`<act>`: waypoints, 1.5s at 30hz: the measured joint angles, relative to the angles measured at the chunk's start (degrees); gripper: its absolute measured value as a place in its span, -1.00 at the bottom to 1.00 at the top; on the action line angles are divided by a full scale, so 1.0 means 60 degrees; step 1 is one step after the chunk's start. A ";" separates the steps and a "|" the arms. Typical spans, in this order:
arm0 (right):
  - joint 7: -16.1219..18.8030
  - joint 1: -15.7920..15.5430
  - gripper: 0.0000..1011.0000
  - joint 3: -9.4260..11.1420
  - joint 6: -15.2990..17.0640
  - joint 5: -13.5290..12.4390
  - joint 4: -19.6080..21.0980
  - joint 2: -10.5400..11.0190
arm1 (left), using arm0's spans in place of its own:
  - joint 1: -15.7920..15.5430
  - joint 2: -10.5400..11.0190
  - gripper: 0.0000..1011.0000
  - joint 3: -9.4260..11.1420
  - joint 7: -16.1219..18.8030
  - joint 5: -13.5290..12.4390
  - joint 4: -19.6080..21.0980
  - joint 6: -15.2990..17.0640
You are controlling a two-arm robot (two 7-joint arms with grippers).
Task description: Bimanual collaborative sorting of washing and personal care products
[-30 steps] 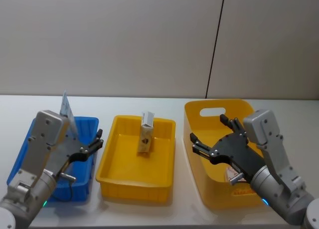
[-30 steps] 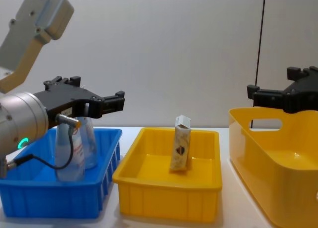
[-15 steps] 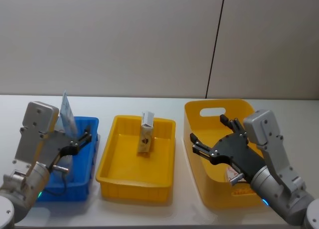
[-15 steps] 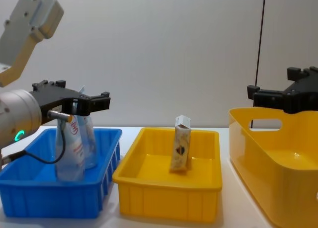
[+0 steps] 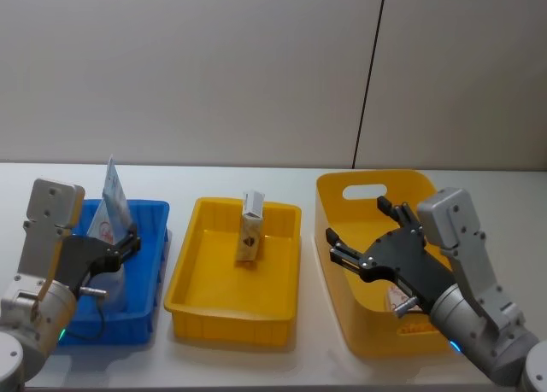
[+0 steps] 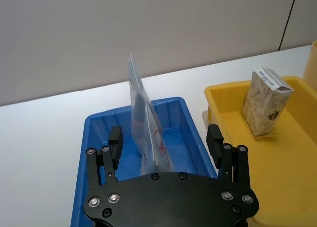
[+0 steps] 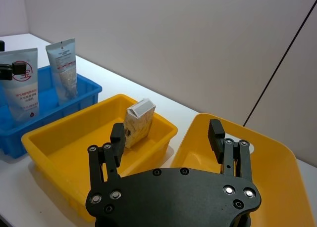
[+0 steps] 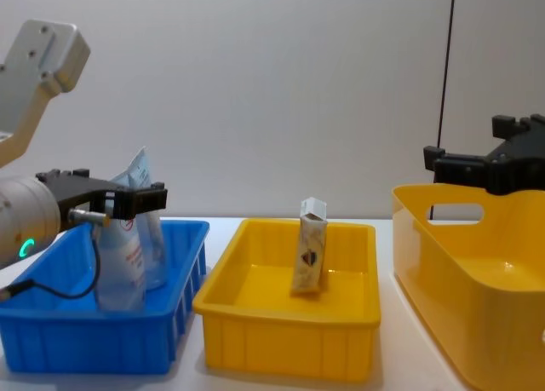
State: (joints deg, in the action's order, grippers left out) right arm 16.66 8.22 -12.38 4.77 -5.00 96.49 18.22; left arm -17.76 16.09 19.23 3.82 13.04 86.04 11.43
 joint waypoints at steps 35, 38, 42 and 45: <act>0.0000 0.0000 0.98 0.0000 0.0002 0.0001 0.0000 0.0000 | -0.0570 -0.0917 0.45 -0.0506 -0.0263 0.0520 -0.1914 0.0182; 0.0000 0.0000 0.98 0.0000 0.0002 0.0001 0.0000 0.0000 | -0.0644 -0.0974 0.22 -0.0505 -0.0272 0.0490 -0.2093 0.0178; 0.0000 0.0000 0.98 0.0000 0.0002 0.0001 0.0000 0.0000 | -0.0714 -0.1000 -0.01 -0.0459 -0.0261 0.0362 -0.2222 0.0176; 0.0000 0.0000 0.98 0.0000 0.0002 0.0001 0.0000 0.0000 | -0.0760 -0.1004 -0.11 -0.0391 -0.0216 0.0205 -0.2281 0.0176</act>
State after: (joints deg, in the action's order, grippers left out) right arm 16.66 8.22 -12.38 4.78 -4.99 96.49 18.22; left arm -22.32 10.07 16.89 2.52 14.27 72.36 12.49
